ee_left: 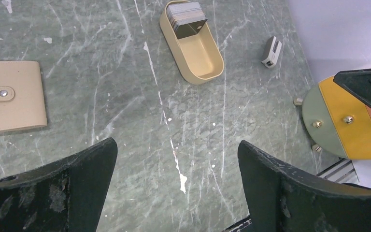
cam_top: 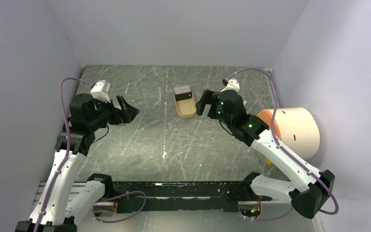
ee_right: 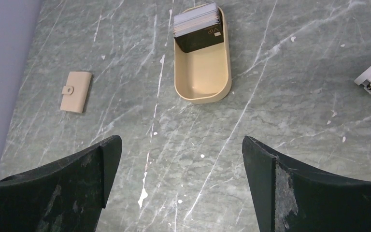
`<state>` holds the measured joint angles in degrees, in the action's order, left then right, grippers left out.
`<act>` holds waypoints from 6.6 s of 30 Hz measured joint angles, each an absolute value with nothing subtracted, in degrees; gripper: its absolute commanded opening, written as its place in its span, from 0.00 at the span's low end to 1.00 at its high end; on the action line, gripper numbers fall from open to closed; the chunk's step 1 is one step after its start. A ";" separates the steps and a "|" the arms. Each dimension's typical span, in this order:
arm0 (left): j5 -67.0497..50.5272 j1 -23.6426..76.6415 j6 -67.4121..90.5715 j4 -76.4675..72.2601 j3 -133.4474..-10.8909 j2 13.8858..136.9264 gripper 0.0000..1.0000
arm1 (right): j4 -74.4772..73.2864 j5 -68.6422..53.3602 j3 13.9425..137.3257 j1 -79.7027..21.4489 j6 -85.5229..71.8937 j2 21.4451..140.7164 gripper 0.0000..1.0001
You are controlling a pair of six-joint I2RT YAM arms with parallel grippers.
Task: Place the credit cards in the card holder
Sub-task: Adjust the card holder at the center of the board, then pick up the card holder from the center of the board, then place the card holder at the center of the board, then open the card holder at the center of the board.
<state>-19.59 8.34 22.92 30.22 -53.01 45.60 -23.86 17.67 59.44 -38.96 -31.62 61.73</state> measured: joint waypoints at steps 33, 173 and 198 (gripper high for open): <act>-0.84 -2.70 26.41 36.38 -69.56 89.21 0.70 | -20.64 13.54 54.02 -38.94 -32.12 53.60 0.99; -24.40 20.36 47.46 7.66 -32.27 71.11 0.85 | -14.92 3.46 61.43 -54.74 -42.54 92.40 0.34; 16.38 20.36 43.53 33.23 -44.42 28.34 0.93 | -29.76 15.09 76.29 -60.53 -42.59 110.98 0.37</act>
